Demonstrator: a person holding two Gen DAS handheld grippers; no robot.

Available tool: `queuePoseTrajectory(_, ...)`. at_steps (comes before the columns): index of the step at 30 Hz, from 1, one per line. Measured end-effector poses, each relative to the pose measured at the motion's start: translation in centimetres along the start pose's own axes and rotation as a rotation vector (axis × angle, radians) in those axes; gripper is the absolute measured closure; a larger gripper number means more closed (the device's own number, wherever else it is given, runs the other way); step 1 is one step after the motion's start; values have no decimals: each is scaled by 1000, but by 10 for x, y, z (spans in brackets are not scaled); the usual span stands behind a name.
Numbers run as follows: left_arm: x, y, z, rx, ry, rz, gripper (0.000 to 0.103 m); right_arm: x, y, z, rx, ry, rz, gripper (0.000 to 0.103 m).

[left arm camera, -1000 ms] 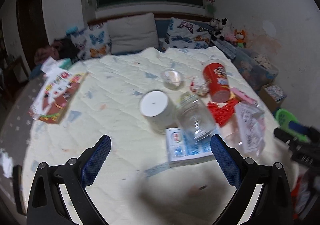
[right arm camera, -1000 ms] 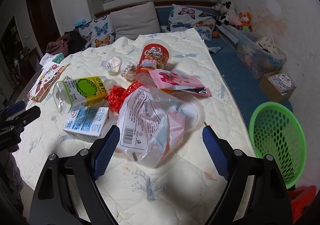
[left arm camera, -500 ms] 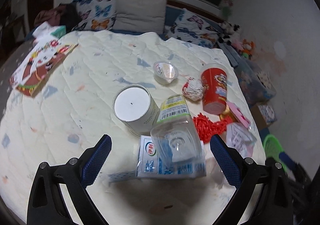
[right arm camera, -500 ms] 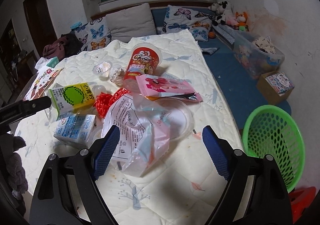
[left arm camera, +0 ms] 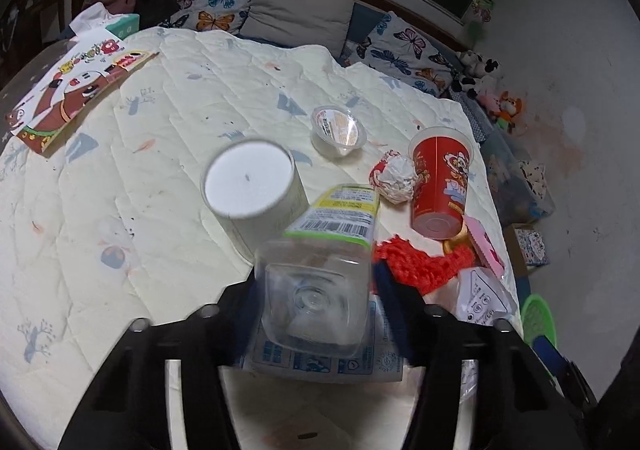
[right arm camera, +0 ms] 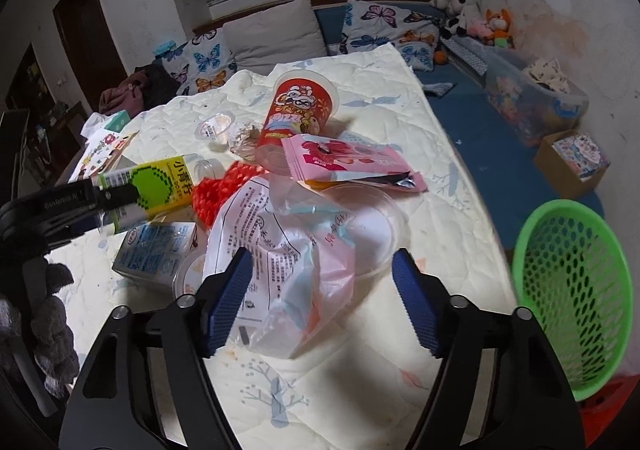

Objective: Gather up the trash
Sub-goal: 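Grasp the clear plastic bottle with the left tool while the right tool grasps the plastic bag, then carry bottle and bag to the green wastebasket and release both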

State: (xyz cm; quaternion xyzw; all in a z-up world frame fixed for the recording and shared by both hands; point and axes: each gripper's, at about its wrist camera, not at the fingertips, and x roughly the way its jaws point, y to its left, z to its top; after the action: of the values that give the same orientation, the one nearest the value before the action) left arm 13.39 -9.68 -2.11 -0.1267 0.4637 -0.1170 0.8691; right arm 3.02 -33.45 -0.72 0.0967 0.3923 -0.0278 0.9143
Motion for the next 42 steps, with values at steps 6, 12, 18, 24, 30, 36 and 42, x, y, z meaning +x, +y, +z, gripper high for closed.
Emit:
queuePoseTrajectory(6,-6,3,-2,15,-15,-5,52,23,-3,10,-28,16,16,40)
queuePoseTrajectory(12,-24,7,0,38,-30,-42,54,46,-11,11,-6,63,100,58)
queuePoseTrajectory(18,-48,10,2,76,-64,-71,56,32,-13,9,26,29,119,78)
queuePoseTrajectory(24,-71,5,3,121,-84,-99,57,5,-8,8,13,-38,96,83)
queuePoseTrajectory(30,-96,-3,1,163,-120,-125,58,-30,-13,13,20,-117,80,88)
queuePoseTrajectory(36,-118,-16,-1,202,-136,-177,58,-57,-25,12,40,-169,51,88)
queuePoseTrajectory(42,-129,-34,-3,249,-151,-213,60,-78,-47,1,60,-206,-24,88)
